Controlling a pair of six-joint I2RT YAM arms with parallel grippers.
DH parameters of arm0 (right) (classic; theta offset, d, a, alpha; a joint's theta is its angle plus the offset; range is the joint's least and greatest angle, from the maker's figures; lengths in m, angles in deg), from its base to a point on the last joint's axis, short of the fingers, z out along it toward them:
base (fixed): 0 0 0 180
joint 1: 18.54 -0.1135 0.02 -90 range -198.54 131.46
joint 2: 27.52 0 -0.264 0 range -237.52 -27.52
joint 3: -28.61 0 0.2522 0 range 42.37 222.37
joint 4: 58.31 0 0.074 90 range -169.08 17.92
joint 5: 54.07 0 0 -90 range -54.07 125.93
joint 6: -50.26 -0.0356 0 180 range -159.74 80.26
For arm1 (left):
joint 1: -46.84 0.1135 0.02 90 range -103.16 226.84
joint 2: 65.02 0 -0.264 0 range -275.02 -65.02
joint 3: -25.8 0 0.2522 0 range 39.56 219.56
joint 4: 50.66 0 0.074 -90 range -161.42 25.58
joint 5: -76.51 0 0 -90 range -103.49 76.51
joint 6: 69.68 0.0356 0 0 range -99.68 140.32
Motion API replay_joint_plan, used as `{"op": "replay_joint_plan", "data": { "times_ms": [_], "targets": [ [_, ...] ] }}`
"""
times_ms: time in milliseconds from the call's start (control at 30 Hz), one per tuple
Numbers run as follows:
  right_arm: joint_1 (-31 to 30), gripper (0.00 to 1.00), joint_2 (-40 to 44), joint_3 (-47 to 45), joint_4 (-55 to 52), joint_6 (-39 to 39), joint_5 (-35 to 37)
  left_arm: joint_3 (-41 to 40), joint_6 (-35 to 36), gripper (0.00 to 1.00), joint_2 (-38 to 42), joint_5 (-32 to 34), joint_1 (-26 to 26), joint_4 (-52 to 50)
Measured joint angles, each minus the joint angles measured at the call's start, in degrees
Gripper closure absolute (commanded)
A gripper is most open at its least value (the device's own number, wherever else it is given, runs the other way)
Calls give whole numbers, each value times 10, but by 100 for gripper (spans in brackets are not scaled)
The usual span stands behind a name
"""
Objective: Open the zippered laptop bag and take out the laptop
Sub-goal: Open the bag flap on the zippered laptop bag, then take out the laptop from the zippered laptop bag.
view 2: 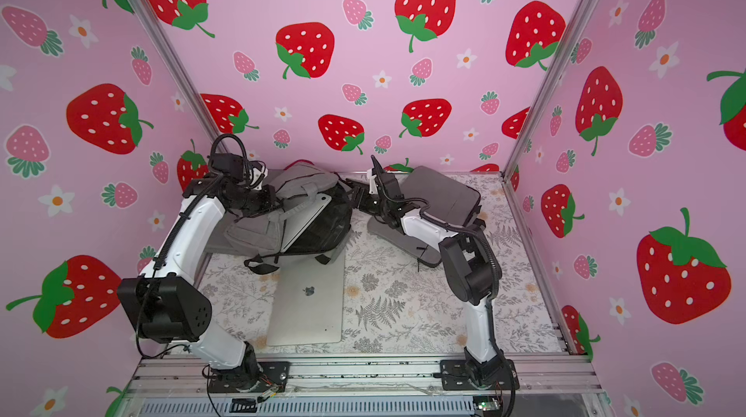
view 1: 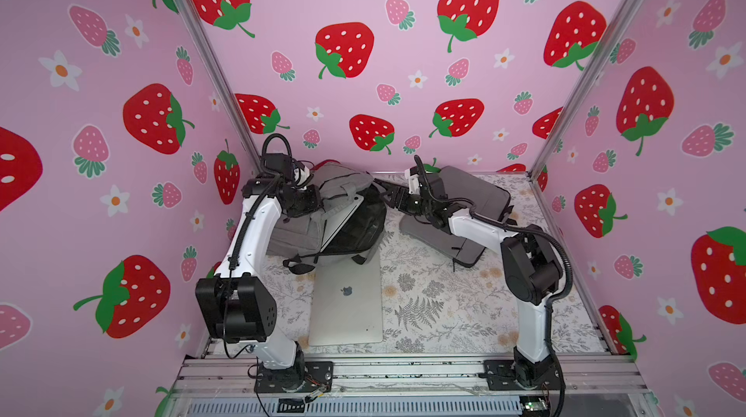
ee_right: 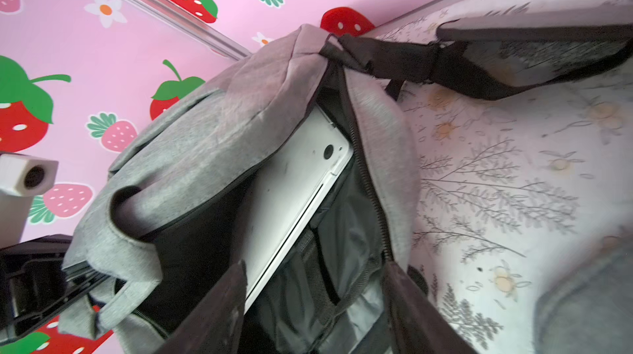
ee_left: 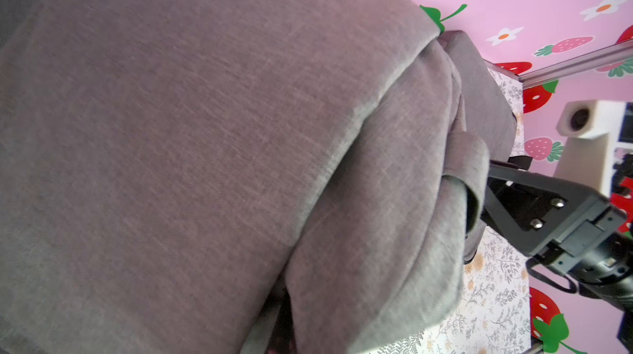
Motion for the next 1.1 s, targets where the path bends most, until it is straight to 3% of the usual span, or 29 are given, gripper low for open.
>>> {"op": "replay_joint_plan", "data": {
  "times_ms": [300,667,967,1100],
  "targets": [
    [-61,32,-92,20,52,-78,-31,-2,-8,100,-1,-15,0,5],
    [-91,36,-225,146,85,-131,-43,-2,-17,100,-1,-34,0,5],
    [-95,48,-279,211,103,-174,-59,-2,-23,100,-1,-38,-12,5],
    [-97,59,-302,242,115,-195,-73,-6,-26,100,-1,-39,-14,8]
  ]
}}
